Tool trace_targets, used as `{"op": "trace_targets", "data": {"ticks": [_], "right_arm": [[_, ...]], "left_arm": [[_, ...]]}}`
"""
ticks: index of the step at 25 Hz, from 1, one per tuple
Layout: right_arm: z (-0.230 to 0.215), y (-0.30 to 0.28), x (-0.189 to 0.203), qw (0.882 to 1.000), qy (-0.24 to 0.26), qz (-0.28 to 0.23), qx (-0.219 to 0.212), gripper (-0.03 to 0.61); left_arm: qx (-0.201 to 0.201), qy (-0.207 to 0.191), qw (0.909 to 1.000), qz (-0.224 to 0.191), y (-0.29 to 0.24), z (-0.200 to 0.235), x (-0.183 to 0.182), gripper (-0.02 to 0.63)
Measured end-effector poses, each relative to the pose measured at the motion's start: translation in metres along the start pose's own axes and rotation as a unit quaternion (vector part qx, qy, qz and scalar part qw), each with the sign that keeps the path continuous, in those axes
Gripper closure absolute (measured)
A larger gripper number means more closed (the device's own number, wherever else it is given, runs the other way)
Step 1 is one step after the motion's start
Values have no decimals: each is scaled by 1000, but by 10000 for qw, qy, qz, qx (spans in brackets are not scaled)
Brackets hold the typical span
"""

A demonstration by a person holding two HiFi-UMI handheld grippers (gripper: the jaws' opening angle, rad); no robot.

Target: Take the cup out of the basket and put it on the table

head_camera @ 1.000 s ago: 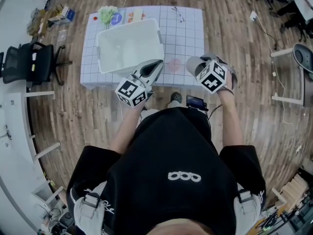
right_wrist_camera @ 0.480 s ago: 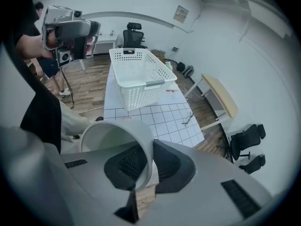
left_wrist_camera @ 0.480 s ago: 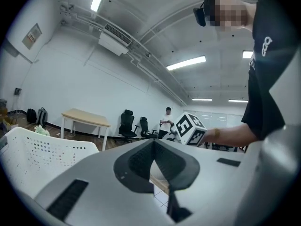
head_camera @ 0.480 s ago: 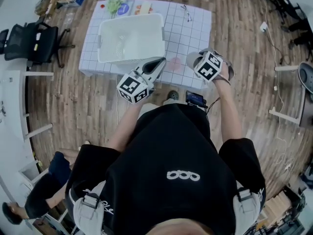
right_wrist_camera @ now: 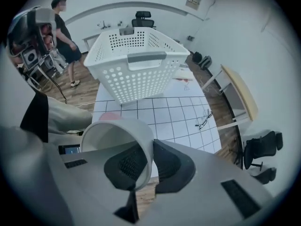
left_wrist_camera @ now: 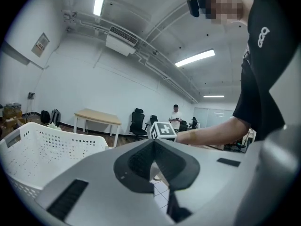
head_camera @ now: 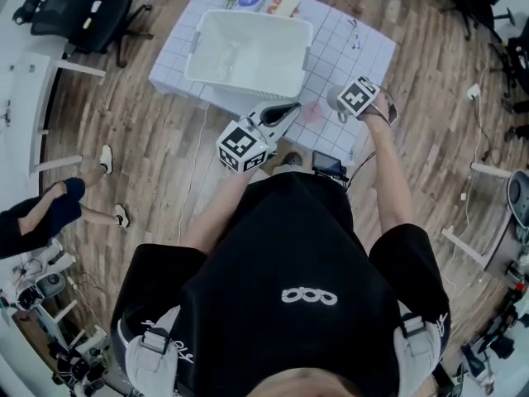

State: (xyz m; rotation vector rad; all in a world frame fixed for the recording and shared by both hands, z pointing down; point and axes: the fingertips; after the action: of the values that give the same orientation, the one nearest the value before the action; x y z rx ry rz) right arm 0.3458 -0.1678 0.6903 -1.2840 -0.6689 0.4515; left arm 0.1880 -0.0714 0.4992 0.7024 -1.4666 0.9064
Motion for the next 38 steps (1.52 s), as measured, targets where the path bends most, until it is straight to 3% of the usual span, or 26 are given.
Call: {"op": "trace_targets", "data": {"ticks": [12,22,35,38], "right_arm": [[-34,-87,-43,9973,319,631,-205,531],[-46,-143,-46,9915,371,1153,-481,531],[-47,-160,-44,9866,368,1411,-731,531],[-36,-155,-43,9853,139,1379,-996,531]], "left_arm": [[-560,207,9979,263,-14,28,20,606],[-949,375,9942,352,-9,42,31,606],[-1156,418,9918,345,-8,56,28,606],[-1155,415,9918,353,-6,57,29,606]]}}
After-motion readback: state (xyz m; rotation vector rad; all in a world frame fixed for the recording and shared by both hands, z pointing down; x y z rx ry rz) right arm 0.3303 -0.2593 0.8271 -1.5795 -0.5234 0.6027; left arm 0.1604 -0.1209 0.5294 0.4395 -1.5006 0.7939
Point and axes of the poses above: the fingertips, and each gripper's own axes: y backward along the fingers, z to its left, x out of its underside, and after that the axes turned 12 degrees about -y, right-handed
